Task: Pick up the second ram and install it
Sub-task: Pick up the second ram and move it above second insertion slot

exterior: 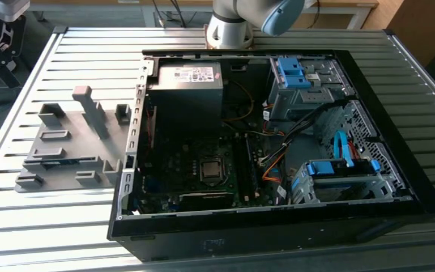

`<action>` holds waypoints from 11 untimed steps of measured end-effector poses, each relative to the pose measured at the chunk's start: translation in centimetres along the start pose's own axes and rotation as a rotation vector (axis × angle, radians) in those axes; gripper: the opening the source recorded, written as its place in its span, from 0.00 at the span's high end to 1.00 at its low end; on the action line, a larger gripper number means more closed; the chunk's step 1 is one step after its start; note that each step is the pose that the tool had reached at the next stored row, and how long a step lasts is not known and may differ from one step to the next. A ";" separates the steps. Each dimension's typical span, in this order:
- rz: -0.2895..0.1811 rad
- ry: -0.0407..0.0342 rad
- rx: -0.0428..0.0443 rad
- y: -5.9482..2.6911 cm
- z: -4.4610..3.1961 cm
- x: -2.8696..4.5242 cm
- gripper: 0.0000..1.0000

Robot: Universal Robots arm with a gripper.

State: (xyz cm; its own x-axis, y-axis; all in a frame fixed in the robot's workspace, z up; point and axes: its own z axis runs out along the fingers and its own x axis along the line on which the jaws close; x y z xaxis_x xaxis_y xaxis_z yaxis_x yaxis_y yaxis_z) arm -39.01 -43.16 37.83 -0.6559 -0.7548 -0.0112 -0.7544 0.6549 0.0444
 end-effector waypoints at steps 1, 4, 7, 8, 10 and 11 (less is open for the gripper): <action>-0.004 0.0001 0.0000 0.00 0.00 0.00 0.89; -0.014 0.0005 -0.0001 0.00 0.01 0.00 0.89; -0.023 0.0009 -0.0002 0.00 0.01 0.00 0.89; -0.027 0.0011 -0.0003 0.00 0.01 0.00 0.89; -0.034 0.0014 -0.0003 0.00 0.01 0.00 0.89; -0.038 0.0016 -0.0004 0.00 0.01 0.00 0.89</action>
State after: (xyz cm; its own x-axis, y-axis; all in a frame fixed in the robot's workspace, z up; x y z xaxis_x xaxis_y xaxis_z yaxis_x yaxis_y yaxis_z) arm -39.01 -43.16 37.82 -0.6270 -0.7789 -0.0113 -0.7785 0.6260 0.0444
